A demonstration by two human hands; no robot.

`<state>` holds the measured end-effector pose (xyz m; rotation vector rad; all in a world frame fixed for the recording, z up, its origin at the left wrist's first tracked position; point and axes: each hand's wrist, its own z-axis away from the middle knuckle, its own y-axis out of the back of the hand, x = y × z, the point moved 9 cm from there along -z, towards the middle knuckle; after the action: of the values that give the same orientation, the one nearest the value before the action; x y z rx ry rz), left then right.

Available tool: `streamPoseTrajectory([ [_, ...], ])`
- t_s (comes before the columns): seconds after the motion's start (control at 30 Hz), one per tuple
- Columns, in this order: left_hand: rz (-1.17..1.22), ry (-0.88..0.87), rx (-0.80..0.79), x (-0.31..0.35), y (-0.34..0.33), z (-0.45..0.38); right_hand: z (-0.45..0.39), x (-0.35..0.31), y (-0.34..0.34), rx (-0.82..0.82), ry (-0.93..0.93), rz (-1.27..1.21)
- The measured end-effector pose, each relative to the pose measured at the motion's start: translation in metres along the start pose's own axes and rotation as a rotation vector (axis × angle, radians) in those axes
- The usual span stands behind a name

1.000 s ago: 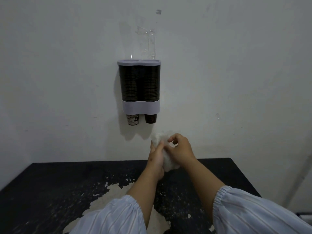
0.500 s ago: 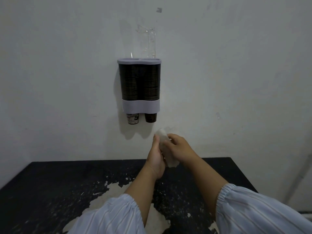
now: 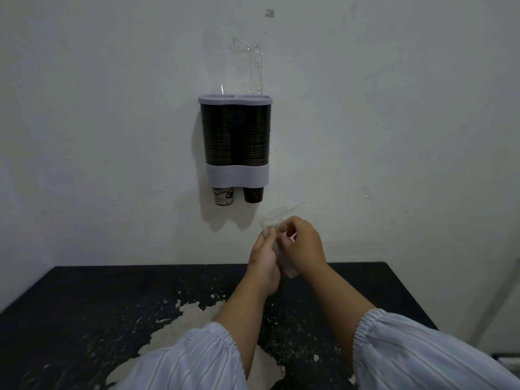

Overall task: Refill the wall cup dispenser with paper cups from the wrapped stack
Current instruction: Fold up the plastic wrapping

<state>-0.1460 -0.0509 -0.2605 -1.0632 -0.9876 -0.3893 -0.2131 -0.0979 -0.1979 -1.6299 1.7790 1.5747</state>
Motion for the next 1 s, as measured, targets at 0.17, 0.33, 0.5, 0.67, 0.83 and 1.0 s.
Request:
streamPoseTrajectory([
  [0.17, -0.003, 0.002, -0.048, 0.006, -0.008, 0.01, 0.006, -0.004, -0.013, -0.139, -0.003, -0.084],
  [0.33, 0.048, -0.006, -0.105, 0.005, -0.009, 0.011, 0.006, -0.002, -0.009, -0.129, 0.003, -0.092],
  [0.5, 0.031, 0.028, -0.078, -0.003, -0.006, 0.004, 0.007, -0.009, -0.011, -0.222, 0.002, -0.131],
  [0.67, -0.031, -0.018, -0.047, 0.0, -0.005, 0.002, 0.01, 0.005, -0.014, -0.28, -0.145, -0.277],
  [0.83, -0.075, -0.005, -0.016, -0.003, -0.001, 0.0, 0.013, 0.016, -0.015, -0.288, -0.227, -0.354],
  [1.0, -0.04, 0.016, 0.01, -0.006, 0.001, -0.002, 0.007, 0.011, 0.003, -0.022, -0.095, -0.181],
])
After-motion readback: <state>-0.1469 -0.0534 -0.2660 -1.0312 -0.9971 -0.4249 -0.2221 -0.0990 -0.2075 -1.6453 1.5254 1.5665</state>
